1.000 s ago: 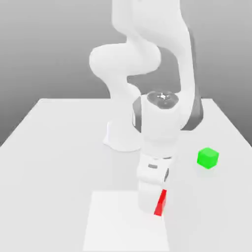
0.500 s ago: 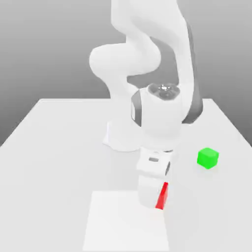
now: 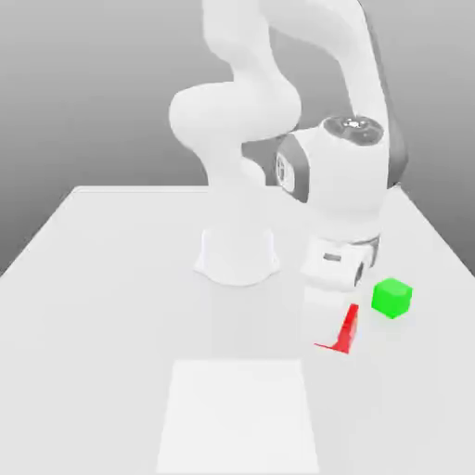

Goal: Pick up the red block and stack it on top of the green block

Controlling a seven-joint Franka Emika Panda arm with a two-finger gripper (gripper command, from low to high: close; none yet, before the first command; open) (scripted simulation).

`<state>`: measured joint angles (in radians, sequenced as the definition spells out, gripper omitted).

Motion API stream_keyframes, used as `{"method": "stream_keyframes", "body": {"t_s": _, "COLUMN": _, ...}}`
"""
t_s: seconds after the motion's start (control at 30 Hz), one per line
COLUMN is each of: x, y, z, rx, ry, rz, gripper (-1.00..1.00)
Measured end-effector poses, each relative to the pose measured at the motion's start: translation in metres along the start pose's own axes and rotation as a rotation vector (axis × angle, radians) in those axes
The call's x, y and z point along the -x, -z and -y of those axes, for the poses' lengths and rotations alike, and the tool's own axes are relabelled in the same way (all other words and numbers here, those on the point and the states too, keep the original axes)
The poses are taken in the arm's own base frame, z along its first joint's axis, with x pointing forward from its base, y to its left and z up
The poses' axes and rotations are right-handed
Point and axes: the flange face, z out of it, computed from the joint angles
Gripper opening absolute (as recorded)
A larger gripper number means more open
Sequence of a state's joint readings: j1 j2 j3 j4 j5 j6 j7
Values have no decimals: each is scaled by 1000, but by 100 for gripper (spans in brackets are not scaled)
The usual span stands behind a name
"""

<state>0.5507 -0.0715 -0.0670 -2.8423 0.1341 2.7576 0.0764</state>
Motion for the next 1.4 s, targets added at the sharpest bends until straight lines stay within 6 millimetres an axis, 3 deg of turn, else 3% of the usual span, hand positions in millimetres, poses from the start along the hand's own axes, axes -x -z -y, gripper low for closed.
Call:
{"method": "stream_keyframes", "body": {"t_s": 0.43, "x": 63, "y": 13, "z": 111, "rx": -8, "ry": -261, "rz": 13, "gripper": -100}}
{"method": "stream_keyframes", "body": {"t_s": 0.77, "x": 130, "y": 18, "z": 167, "rx": 37, "ry": -461, "rz": -23, "gripper": -100}}
{"method": "stream_keyframes", "body": {"t_s": 0.87, "x": 137, "y": 16, "z": 172, "rx": 45, "ry": -487, "rz": -40, "gripper": -100}}
{"method": "stream_keyframes", "body": {"t_s": 1.4, "x": 130, "y": -7, "z": 171, "rx": 61, "ry": -490, "rz": -79, "gripper": -100}}
